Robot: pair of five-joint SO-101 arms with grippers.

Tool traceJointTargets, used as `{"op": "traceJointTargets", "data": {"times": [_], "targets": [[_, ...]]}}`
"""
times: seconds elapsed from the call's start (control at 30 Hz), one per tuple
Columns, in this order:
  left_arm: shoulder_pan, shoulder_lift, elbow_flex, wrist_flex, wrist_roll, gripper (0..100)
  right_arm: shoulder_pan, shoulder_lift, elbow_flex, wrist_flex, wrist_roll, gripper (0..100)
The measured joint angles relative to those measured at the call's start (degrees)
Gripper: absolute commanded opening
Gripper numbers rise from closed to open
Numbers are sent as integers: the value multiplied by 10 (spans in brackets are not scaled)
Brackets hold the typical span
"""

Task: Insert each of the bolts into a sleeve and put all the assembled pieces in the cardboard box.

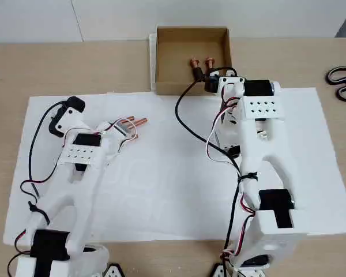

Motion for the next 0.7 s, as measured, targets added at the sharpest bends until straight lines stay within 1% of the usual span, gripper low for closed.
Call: {"op": "traceJointTargets", "data": {"times": [0.17, 0.3, 0.53, 0.7], "targets": [[1, 2, 4, -8, 0, 184, 0, 0, 0, 0, 0, 4], [0, 33, 4, -18, 0, 184, 0, 0, 0, 7, 0, 4], [-9, 77, -13, -20, 19, 184, 0, 0, 0, 7, 0, 5], [-9, 80, -20, -20, 23, 184, 0, 0, 0, 7, 0, 5]]}}
